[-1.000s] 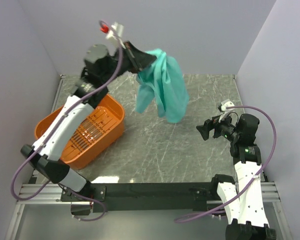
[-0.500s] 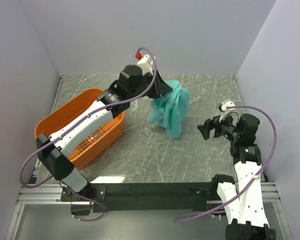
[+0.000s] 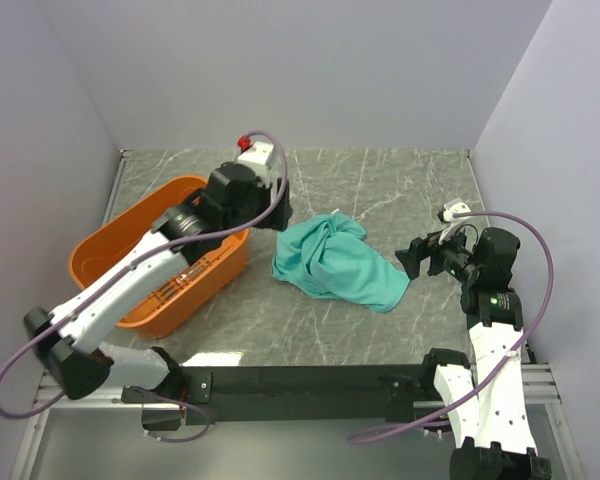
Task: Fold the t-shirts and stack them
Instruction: Flatten the tshirt out
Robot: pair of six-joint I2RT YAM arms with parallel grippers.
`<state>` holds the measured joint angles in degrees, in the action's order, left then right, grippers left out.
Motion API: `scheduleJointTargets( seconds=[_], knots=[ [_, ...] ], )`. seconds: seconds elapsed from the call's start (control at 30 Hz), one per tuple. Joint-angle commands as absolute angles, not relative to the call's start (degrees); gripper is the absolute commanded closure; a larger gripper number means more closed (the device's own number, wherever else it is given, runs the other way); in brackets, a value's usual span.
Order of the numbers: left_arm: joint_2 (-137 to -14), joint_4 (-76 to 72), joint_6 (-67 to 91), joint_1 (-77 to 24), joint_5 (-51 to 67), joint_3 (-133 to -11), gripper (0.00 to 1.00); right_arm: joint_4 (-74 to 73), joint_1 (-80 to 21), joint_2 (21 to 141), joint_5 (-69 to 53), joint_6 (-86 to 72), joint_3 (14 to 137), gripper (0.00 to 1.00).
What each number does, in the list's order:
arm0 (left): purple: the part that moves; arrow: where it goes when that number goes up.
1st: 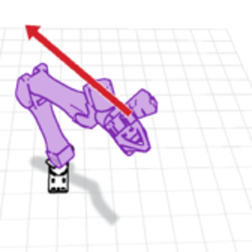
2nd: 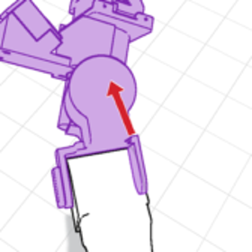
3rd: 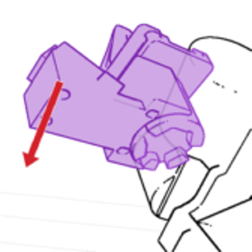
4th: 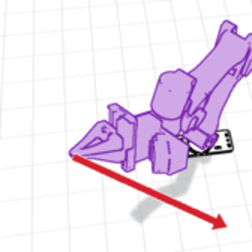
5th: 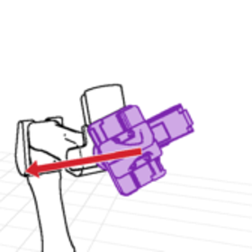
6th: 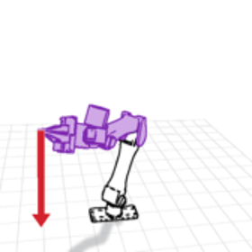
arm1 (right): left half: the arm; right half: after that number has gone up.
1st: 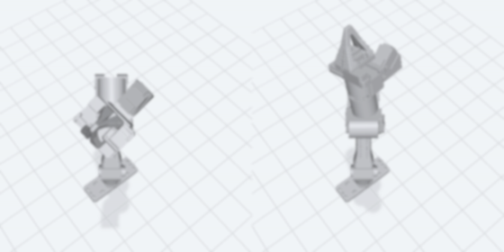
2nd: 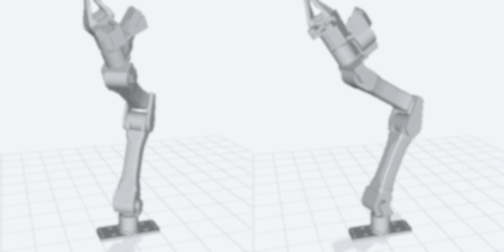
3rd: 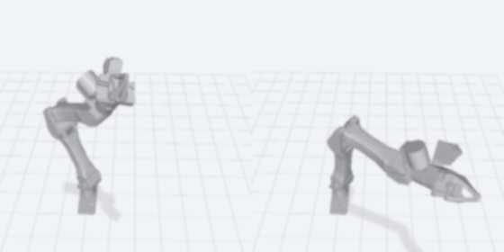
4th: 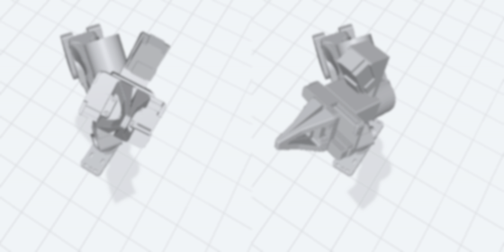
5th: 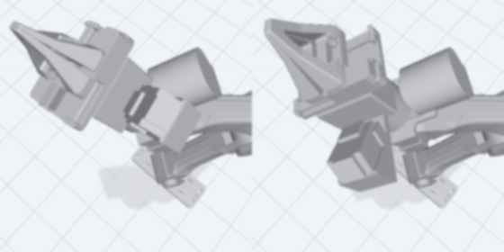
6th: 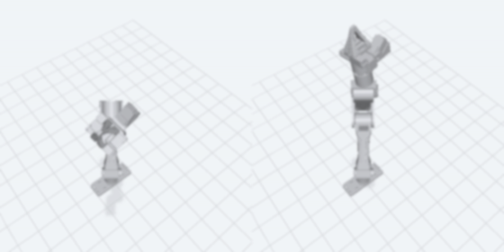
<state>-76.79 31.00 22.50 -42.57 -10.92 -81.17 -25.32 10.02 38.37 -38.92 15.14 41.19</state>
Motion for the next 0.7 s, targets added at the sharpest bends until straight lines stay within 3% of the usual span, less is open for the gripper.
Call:
scheduleJointTargets(
  seconds=[0.0, 0.2, 0.33, 0.53, 0.67],
  knots=[
    [-70.76, 41.64, 7.51, -42.63, -12.48, -75.79, 0.20, -24.17, 10.37, 38.06, -39.64, 15.82, 42.63, 0.00],
    [-58.90, 43.60, -1.29, -42.71, -15.38, -63.31, 0.13, -24.17, 10.37, 38.23, -40.25, 15.91, 42.54, 0.00],
    [-56.69, 46.31, -2.19, -42.71, -17.84, -61.26, 0.08, -24.00, 10.37, 38.41, -40.25, 15.91, 42.28, 0.00],
    [-58.27, 48.43, -7.11, -42.28, -18.11, -57.14, 0.09, -24.17, 10.37, 38.76, -40.69, 15.91, 42.36, 0.00],
    [-59.76, 46.15, -11.51, -36.68, -13.82, -54.49, 0.15, -24.26, 10.46, 38.58, -40.34, 16.00, 42.28, 0.00]
  ],
)
